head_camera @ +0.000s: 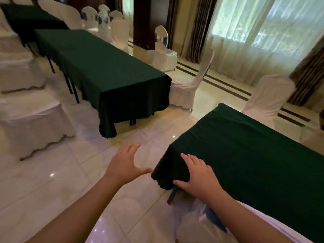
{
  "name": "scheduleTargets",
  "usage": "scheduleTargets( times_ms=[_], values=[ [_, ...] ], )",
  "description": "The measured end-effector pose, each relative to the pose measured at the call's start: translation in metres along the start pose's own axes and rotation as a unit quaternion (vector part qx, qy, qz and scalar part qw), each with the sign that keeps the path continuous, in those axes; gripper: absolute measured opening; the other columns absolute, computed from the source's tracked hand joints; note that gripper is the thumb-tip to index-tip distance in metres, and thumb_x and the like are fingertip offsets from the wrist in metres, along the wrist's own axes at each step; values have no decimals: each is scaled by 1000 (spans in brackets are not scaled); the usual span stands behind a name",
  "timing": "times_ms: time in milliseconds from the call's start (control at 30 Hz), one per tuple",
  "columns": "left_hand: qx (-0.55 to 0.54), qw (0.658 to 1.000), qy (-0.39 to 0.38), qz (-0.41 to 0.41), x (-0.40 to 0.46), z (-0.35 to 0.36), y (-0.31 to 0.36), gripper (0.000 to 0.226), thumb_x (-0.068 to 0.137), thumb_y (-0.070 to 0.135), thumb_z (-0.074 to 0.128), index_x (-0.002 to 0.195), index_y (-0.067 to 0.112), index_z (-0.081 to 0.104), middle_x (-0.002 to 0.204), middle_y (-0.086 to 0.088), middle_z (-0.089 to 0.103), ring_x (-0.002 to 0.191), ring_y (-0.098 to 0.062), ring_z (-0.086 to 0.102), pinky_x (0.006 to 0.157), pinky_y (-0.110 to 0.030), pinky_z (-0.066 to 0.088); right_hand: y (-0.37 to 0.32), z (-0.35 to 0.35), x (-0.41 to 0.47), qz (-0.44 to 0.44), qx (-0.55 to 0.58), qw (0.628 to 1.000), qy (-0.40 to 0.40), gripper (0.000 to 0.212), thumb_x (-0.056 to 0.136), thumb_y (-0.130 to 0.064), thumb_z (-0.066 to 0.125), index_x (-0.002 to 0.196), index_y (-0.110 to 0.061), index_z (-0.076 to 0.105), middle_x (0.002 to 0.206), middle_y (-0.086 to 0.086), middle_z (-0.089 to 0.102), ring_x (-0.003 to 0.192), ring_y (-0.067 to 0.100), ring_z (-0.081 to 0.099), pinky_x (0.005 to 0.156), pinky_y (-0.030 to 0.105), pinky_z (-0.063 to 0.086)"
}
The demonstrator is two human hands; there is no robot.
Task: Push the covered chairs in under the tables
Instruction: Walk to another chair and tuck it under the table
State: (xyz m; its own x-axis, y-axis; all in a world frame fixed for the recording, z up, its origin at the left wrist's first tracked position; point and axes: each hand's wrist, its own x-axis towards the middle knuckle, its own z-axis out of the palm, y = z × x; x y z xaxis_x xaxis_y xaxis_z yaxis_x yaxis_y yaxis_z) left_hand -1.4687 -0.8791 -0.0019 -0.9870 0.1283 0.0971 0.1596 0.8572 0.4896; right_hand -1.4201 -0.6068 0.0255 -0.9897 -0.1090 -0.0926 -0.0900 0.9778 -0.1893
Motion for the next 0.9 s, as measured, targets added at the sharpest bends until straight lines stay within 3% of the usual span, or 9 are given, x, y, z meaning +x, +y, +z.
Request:
scheduleTargets(
  times_ms=[200, 367, 600, 733, 900],
  values=[
    [-16, 1000, -10, -3, 83, -57, -76, 107, 56, 87, 63, 146, 40, 29, 150, 8, 39, 132, -16, 41, 100, -38, 45, -86, -27, 105, -1, 38, 999, 20, 95, 82, -69, 64, 156, -35, 16, 159, -6, 30, 142, 19, 32, 114, 47, 35],
    [-27, 999, -28, 17, 161, -84, -113, 96, 67, 73, 71, 147, 36, 32, 146, 10, 43, 126, -12, 46, 99, -37, 47, -118, -30, 190, 18, 78, 995, 55, 90, 83, -69, 63, 154, -37, 19, 157, -6, 33, 139, 20, 37, 113, 44, 37],
    [-41, 998, -40, 29, 288, -71, -136, 87, 71, 67, 72, 145, 40, 34, 145, 14, 42, 124, -9, 46, 99, -36, 46, -109, -11, 329, 53, 132, 987, 70, 86, 80, -70, 64, 149, -44, 20, 152, -10, 39, 131, 15, 44, 104, 38, 44],
    [-23, 997, -67, 40, 392, -58, -143, 86, 73, 66, 71, 146, 41, 33, 147, 14, 39, 129, -8, 40, 105, -35, 40, -86, -8, 435, 53, 151, 984, 74, 84, 83, -67, 63, 151, -38, 25, 151, -5, 41, 130, 19, 45, 103, 40, 46],
    [-13, 995, -91, 40, 517, -49, -130, 86, 73, 63, 73, 145, 42, 32, 146, 15, 40, 126, -8, 44, 100, -31, 42, -41, -28, 541, 85, 154, 982, 61, 82, 86, -65, 61, 153, -34, 26, 152, -2, 41, 131, 22, 44, 103, 42, 45]
  ],
)
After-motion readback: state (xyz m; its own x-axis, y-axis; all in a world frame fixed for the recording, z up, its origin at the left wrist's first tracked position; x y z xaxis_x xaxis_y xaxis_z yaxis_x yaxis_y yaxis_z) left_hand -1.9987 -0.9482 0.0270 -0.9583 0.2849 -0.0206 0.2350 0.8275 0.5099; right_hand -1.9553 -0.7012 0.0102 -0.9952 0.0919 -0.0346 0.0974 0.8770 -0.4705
